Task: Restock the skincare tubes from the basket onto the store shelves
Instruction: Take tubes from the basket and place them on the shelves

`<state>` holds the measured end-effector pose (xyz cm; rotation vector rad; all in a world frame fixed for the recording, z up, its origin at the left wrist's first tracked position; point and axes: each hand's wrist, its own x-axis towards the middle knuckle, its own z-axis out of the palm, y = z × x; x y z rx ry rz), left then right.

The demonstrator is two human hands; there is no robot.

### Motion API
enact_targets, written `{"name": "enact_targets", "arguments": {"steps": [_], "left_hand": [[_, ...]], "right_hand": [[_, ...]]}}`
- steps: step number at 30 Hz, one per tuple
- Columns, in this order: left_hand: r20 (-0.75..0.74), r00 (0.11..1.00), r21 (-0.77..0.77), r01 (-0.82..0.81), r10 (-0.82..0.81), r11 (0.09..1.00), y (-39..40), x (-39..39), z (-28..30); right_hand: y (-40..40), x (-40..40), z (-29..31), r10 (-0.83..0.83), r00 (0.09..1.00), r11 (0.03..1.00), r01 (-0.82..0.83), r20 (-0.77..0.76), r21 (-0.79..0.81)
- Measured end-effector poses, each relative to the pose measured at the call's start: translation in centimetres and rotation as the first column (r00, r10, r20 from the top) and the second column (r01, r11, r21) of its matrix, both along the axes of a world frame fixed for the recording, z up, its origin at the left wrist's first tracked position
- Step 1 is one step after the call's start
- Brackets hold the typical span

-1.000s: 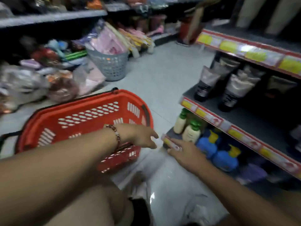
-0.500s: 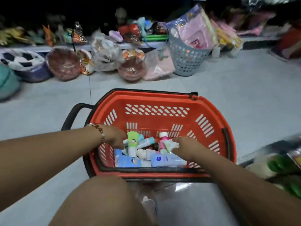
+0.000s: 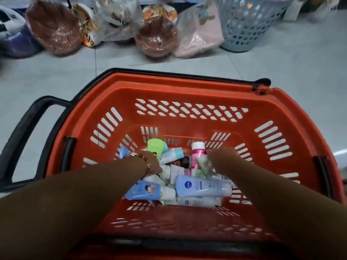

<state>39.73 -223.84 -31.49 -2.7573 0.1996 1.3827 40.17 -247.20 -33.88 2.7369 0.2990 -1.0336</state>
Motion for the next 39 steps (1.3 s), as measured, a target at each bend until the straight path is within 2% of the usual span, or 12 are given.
{"name": "enact_targets", "arguments": {"steps": [2, 5, 9, 11, 13, 16, 20, 22, 25, 28, 34, 39], "left_hand": [[0.069, 0.998, -0.013, -0.006, 0.007, 1.000, -0.2, -0.7, -0.7], [0.098, 0.994, -0.049, -0.033, 0.038, 0.998, -0.4, -1.1, -0.3], [-0.125, 0.920, -0.221, -0.390, 0.371, 0.894, -1.7, -0.6, 2.6], [-0.326, 0.779, -0.310, -0.624, 0.536, 0.717, -2.8, -0.9, 4.9], [-0.475, 0.677, -0.417, -0.736, 0.562, 0.534, -4.0, -1.4, 7.9], [-0.634, 0.622, -0.559, -0.779, 0.459, 0.283, -7.4, -3.0, 13.9], [-0.697, 0.701, -0.679, -0.713, 0.151, 0.175, -14.7, -7.9, 23.2], [-0.652, 0.757, -0.746, -0.651, 0.047, 0.140, -19.1, -11.2, 26.5], [-0.533, 0.846, -0.840, -0.526, -0.022, 0.132, -25.2, -16.5, 29.7], [-0.540, 0.827, -0.841, -0.523, -0.157, 0.136, -29.6, -22.5, 32.3], [-0.444, 0.857, -0.896, -0.433, -0.261, 0.104, -33.4, -32.7, 34.9], [-0.304, 0.918, -0.952, -0.286, -0.254, 0.109, -35.8, -37.7, 35.9]], "right_hand": [[-0.3, 0.0, -0.4, 0.089, 0.994, 0.996, -0.088, 0.070, -0.018], [-0.6, 0.2, 0.7, -0.035, 0.999, 0.993, 0.036, -0.017, 0.110], [-0.1, -0.9, 5.8, -0.209, 0.977, 0.891, 0.205, -0.035, 0.404], [-0.2, -2.4, 9.0, -0.429, 0.896, 0.658, 0.395, -0.112, 0.641], [-1.1, -4.2, 12.7, -0.593, 0.714, 0.239, 0.597, -0.372, 0.766], [-3.7, -8.2, 18.7, -0.477, 0.448, -0.317, 0.715, -0.756, 0.624], [-7.9, -15.8, 25.6, -0.229, 0.392, -0.653, 0.617, -0.891, 0.439], [-9.6, -20.5, 28.6, -0.273, 0.417, -0.712, 0.519, -0.867, 0.474], [-11.9, -28.1, 32.7, -0.459, 0.322, -0.772, 0.317, -0.828, 0.551], [-14.2, -36.1, 35.4, -0.540, 0.232, -0.803, 0.146, -0.809, 0.578], [-14.9, -47.7, 38.7, -0.672, 0.067, -0.738, 0.010, -0.737, 0.674], [-15.1, -52.7, 38.7, -0.736, 0.032, -0.675, -0.109, -0.677, 0.729]]}}
